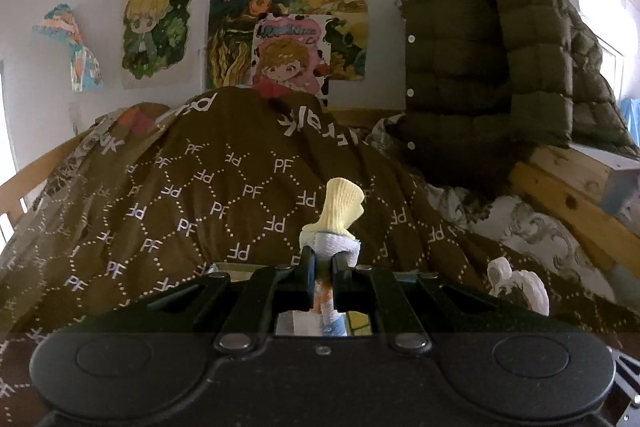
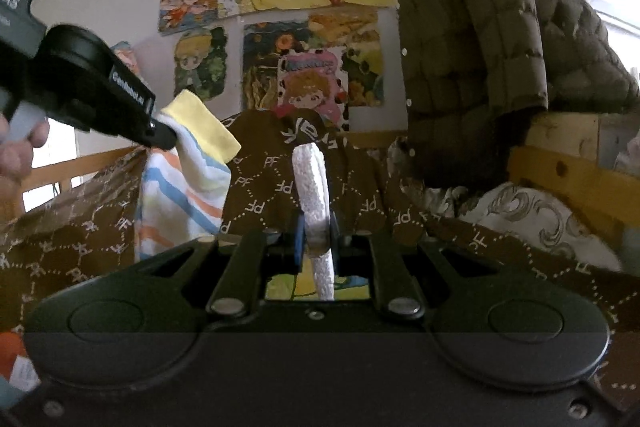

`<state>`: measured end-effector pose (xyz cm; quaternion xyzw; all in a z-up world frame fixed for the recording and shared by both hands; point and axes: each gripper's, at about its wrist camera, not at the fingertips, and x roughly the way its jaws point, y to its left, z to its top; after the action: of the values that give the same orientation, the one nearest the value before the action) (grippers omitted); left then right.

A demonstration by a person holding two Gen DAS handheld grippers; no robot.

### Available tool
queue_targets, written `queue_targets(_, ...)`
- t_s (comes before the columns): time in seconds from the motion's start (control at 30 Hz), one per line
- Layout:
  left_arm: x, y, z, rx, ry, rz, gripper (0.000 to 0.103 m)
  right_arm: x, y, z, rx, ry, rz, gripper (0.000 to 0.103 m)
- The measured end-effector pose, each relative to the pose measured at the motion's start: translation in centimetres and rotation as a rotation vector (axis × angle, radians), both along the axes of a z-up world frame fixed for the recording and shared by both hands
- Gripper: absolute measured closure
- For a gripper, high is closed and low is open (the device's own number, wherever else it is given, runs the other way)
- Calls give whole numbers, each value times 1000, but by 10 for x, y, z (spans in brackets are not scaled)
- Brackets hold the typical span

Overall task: Organize soft objects
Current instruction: 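Carry the yellow-striped sock and white sock with both tools toward the cartoon tray, then lower both socks into the tray and open both tools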

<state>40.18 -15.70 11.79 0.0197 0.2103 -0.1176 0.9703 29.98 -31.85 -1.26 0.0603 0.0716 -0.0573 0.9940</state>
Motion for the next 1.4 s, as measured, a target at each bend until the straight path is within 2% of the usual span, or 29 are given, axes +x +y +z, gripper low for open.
queue_targets(0.27,32,-17,-13,-57,-11,30,95,24,-10,-14,124,41,21,95)
queue_targets(0.57,56,-15,-55,-47,55,59,95,64,-13,-39,184,162,30,95)
queue_targets(0.83,66,1,-93,3,126,88,95,92,-2,-55,192,233,31,95)
queue_targets(1.0,67,11,-111,8,168,108,95,104,5,-69,199,264,40,95)
queue_targets(1.23,65,23,-123,-25,215,126,94,116,8,-78,204,280,48,93)
queue_targets(1.4,61,26,-126,-28,239,120,94,110,7,-72,211,284,49,93)
